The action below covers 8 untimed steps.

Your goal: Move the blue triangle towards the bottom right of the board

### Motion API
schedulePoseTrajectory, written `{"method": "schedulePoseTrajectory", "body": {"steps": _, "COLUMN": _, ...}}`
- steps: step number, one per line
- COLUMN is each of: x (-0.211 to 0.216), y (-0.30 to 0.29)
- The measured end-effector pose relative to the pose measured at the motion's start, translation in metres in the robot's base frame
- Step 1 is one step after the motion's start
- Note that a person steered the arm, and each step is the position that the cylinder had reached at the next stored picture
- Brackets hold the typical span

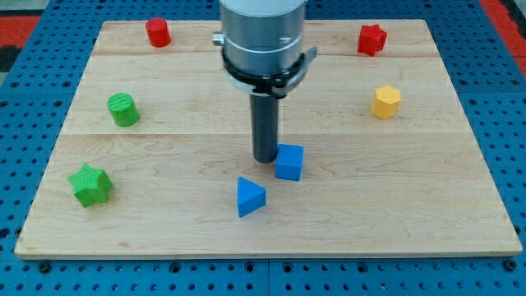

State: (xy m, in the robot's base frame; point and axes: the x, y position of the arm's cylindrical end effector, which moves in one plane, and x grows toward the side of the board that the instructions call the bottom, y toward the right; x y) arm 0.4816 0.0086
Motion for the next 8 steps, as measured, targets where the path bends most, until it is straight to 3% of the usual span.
{"method": "schedulePoseTrajectory", "body": {"steps": 3, "x": 0.0, "y": 0.0}}
{"method": "schedulePoseTrajectory", "body": {"steps": 5, "x": 0.004, "y": -0.062}}
{"method": "schedulePoseTrajectory", "body": {"steps": 7, "x": 0.053, "y": -0.078}}
{"method": "schedulePoseTrajectory", "body": {"steps": 8, "x": 0.077, "y": -0.032}}
